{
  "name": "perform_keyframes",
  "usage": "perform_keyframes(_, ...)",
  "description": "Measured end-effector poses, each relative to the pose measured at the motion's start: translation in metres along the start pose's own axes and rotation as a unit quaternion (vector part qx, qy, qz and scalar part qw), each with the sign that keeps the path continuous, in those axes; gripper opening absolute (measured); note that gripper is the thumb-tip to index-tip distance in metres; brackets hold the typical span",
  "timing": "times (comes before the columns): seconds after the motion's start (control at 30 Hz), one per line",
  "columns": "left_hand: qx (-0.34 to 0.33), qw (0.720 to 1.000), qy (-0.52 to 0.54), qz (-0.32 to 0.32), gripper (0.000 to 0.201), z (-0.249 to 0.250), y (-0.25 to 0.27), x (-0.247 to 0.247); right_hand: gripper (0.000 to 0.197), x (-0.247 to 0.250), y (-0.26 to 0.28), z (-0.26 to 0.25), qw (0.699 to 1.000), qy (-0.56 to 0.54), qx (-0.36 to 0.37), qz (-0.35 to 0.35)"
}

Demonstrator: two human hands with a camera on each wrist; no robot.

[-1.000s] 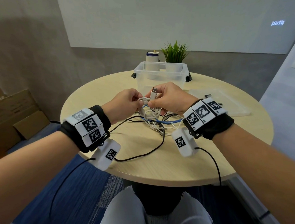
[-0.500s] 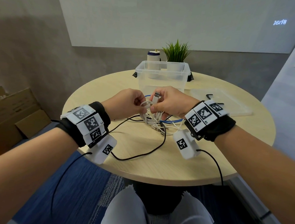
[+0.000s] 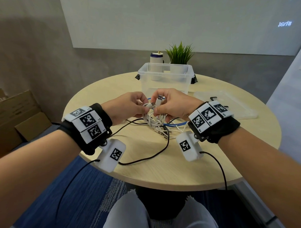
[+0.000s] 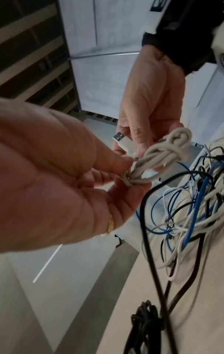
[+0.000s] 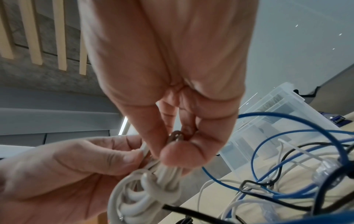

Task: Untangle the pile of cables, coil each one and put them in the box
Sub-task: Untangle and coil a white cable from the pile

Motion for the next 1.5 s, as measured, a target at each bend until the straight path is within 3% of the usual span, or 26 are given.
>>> perform_keyframes(0.17,0.056,0.996,0.064,0.021,0.02,-0.001,0.0,0.004,0.024,-0.003,0.0,-0.001,1.0,-0.001,-0.004,-0.007)
perform_keyframes(0.43,-0.009,0.997,-0.013,0.075,0.022,-0.005,-0.002,-0.004,0.027,-0.002,-0.001,-0.002,0.999,-0.033,-0.005,0.005)
perform_keyframes(0.67,-0.014,0.986,-0.056,0.159,0.019,-0.007,-0.006,-0.003,0.029,0.0,0.002,-0.005,0.999,-0.028,-0.007,0.029)
perform_keyframes(0.87,0.018,0.988,0.062,0.14,0.008,-0.005,-0.001,0.004,0.015,-0.001,0.001,0.002,0.999,-0.05,-0.01,0.005)
perform_keyframes(1.03,0.055,0.991,0.096,0.081,0.021,-0.005,-0.001,-0.002,0.004,-0.004,0.001,0.002,0.998,-0.054,-0.007,0.012)
perform_keyframes(1.2,0.047,0.99,0.119,0.055,0.028,-0.005,-0.001,-0.003,0.024,-0.003,0.002,0.002,0.997,-0.073,-0.011,-0.013)
perform_keyframes(1.37,0.048,0.982,0.182,0.03,0.049,0.001,0.001,-0.003,0.022,0.0,-0.005,0.005,0.999,-0.037,-0.016,0.036)
perform_keyframes(1.5,0.015,0.993,0.088,0.078,0.038,-0.004,0.0,-0.004,0.028,0.002,-0.007,0.007,0.997,-0.036,-0.023,0.06)
Point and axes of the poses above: each hand's wrist, its own y-axis away from the middle knuckle, its own x-axis out of the back of the hand, z = x × y, the point moved 2 cm from there along -y, towards the middle knuckle, and after that the axes turned 11 degrees about -x, right-handed, at the moved point
